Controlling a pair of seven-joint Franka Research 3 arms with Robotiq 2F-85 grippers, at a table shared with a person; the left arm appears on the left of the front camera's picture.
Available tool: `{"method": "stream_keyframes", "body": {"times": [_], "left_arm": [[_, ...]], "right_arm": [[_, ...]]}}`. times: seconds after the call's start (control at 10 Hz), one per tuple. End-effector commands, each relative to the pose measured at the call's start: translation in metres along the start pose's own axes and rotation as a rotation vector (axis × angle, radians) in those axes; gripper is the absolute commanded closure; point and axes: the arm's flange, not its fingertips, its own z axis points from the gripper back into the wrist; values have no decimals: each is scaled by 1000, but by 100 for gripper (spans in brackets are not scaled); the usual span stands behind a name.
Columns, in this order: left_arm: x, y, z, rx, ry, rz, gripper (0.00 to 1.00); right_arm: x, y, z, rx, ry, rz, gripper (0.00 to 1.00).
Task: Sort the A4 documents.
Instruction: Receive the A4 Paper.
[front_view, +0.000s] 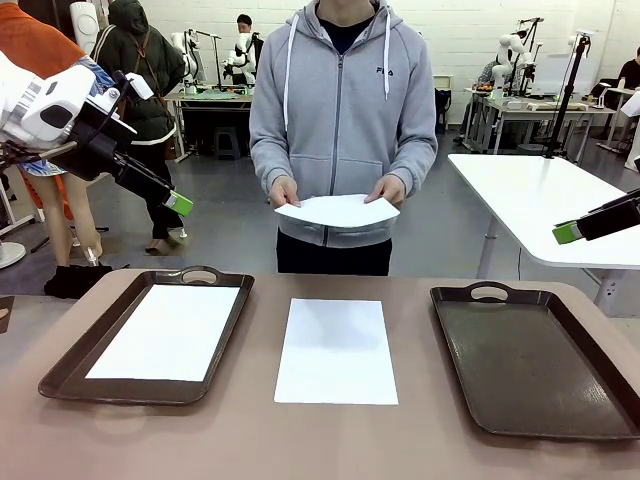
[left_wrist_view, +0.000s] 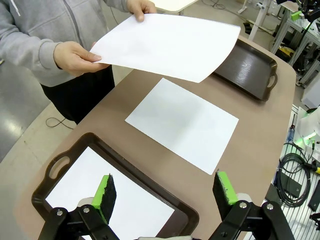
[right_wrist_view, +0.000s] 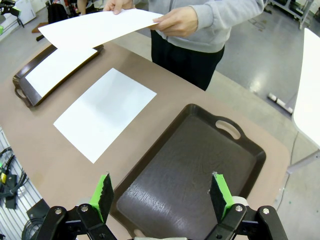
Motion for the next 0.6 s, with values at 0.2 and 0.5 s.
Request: {"method": "stream_keyframes", "body": {"times": [0.2,0.5], "left_arm": [[0,0,0,2,0,-2,0],[0,0,0,2,0,-2,0]], "right_arm": [[0,0,-2,10,-3,-2,0],[0,0,-2,10,-3,-2,0]]}}
